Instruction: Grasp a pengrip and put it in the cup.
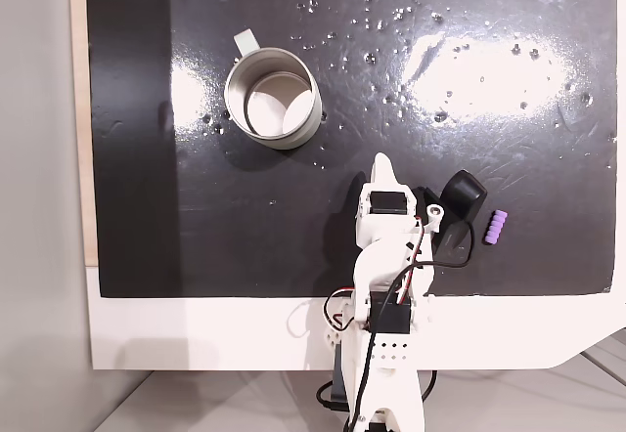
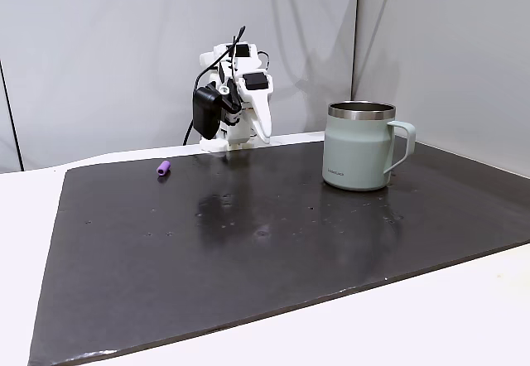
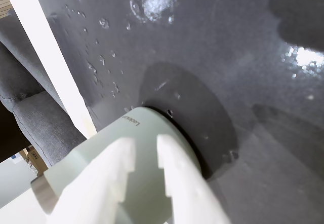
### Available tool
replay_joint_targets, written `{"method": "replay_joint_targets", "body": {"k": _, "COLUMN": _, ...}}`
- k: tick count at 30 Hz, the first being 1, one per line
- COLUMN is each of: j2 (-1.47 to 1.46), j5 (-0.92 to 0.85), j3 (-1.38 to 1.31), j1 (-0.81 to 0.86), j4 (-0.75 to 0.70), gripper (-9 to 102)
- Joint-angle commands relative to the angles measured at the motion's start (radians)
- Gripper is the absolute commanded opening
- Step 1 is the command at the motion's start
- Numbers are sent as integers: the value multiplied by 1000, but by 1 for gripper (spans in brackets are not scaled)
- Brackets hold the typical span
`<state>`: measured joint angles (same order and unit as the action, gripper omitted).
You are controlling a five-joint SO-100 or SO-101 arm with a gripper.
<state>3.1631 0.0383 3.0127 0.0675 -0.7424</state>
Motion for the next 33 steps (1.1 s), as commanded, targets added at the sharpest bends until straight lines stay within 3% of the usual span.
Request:
{"method": "replay_joint_targets", "body": {"k": 1, "j2": 15, "j5": -58, "j3": -6, "j1": -34, "j4": -2, "gripper": 0}}
{"method": "replay_joint_targets", "body": {"k": 13, "j2": 15, "j5": -60, "j3": -12, "j1": -32, "j4": -12, "gripper": 0}}
{"method": "replay_joint_targets", "body": {"k": 21, "j2": -17, "j5": -298, "j3": -256, "j1": -32, "j4": -282, "gripper": 0}}
{"method": "replay_joint_targets", "body": {"k": 33, "j2": -699, "j5": -661, "j3": -923, "j1": 86, "j4": -592, "gripper": 0}}
